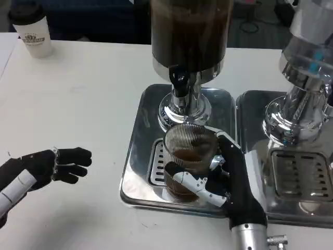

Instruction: Grasp the cup under the faucet to collect the drink, then remove the cup.

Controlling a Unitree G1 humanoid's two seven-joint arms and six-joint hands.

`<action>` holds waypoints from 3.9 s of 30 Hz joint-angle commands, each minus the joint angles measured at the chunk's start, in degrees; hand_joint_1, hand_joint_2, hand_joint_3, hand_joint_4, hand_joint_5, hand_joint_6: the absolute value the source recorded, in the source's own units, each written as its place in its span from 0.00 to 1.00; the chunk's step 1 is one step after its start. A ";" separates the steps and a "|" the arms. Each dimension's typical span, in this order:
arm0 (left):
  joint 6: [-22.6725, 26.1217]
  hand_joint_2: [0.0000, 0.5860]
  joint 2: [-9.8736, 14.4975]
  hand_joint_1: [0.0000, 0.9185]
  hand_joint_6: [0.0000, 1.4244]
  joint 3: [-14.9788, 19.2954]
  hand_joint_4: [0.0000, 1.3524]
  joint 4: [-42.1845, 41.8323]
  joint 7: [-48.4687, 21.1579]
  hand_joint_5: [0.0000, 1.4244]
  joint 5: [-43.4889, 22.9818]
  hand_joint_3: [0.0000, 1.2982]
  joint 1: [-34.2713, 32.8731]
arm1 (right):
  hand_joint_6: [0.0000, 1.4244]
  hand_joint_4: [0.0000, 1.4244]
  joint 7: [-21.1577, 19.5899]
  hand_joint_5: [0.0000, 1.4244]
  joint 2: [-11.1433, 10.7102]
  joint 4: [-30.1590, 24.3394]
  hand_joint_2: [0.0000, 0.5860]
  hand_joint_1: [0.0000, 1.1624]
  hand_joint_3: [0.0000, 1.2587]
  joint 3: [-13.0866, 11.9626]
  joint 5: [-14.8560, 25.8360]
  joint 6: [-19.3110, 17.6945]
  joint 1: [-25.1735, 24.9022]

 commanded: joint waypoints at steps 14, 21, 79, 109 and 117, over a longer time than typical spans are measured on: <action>-1.85 0.19 0.14 0.00 0.25 -0.94 0.22 0.86 0.38 0.23 0.37 0.26 -1.50 | 0.85 0.50 0.20 0.65 -1.29 -14.48 0.31 0.77 0.51 -2.65 -0.05 -2.06 8.36; -2.03 0.19 0.09 0.00 0.25 -1.65 0.21 1.24 0.30 0.23 0.57 0.26 -2.85 | 0.86 0.50 1.35 0.65 -1.53 -19.10 0.30 0.77 0.51 -3.59 -0.16 -1.17 11.74; -30.61 0.08 9.27 0.00 0.00 -12.54 0.00 -6.15 19.35 0.00 26.36 0.04 -0.88 | 0.92 0.56 14.61 0.69 -3.77 -41.51 0.28 0.81 0.58 -9.66 2.88 7.37 21.05; -32.87 0.08 15.89 0.00 0.00 -13.32 0.00 -19.41 17.78 0.00 15.70 0.04 9.09 | 0.92 0.57 20.46 0.71 -4.02 -55.83 0.27 0.81 0.60 -11.31 6.64 7.43 33.61; -32.83 0.08 16.50 0.00 0.00 -13.27 0.00 -20.48 17.72 0.00 14.75 0.04 10.18 | 0.92 0.58 21.23 0.71 -4.06 -57.93 0.27 0.81 0.60 -11.21 7.38 7.38 35.58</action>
